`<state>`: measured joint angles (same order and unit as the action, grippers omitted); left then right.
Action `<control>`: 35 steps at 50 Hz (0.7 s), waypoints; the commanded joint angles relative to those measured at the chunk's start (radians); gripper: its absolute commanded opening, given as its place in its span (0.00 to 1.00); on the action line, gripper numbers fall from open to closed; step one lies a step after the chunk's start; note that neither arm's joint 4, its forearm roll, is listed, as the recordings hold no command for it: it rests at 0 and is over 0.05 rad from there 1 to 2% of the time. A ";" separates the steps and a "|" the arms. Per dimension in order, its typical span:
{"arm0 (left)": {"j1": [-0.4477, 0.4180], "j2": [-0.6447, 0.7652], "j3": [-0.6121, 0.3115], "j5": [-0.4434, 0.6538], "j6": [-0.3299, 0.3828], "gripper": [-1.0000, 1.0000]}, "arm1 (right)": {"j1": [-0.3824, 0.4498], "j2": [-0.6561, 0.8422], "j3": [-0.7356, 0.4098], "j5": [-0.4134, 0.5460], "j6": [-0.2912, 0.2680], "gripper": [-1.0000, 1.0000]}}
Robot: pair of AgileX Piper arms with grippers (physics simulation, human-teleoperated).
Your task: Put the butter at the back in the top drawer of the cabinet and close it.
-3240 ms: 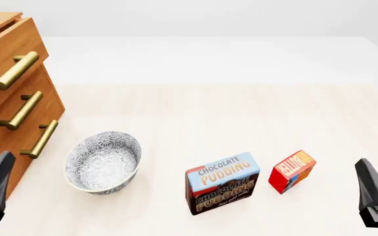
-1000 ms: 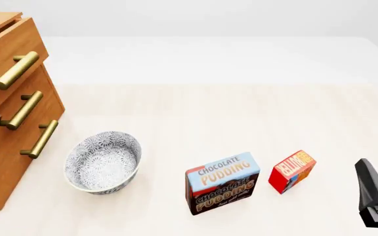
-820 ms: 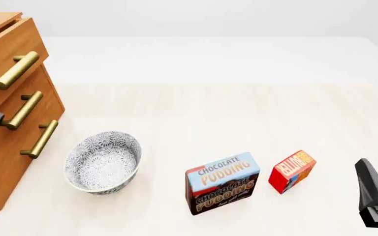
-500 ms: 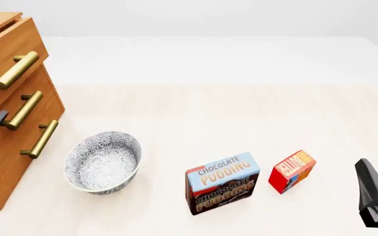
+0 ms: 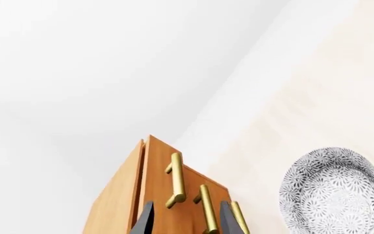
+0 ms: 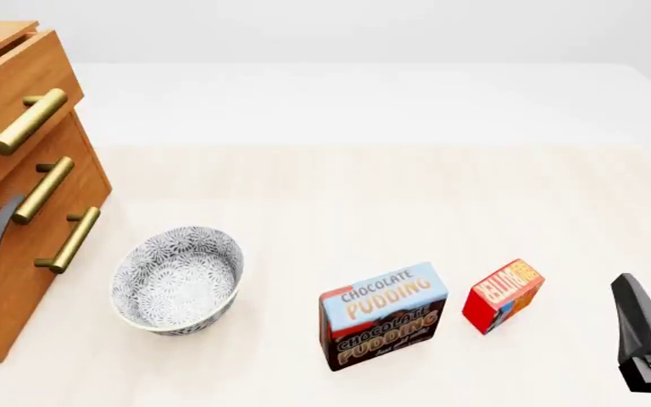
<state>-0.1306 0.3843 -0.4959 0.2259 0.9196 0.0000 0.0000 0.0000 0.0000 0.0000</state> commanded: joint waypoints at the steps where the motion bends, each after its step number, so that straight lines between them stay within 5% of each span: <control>1: 0.001 0.007 0.032 -0.024 0.043 1.00 | 0.000 0.000 0.000 0.000 0.000 1.00; 35: 0.029 0.027 0.084 -0.088 0.119 1.00 | 0.000 0.000 0.000 0.000 0.000 1.00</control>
<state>-0.1126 0.4045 -0.4452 0.1711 1.0192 0.0000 0.0000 0.0000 0.0000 0.0000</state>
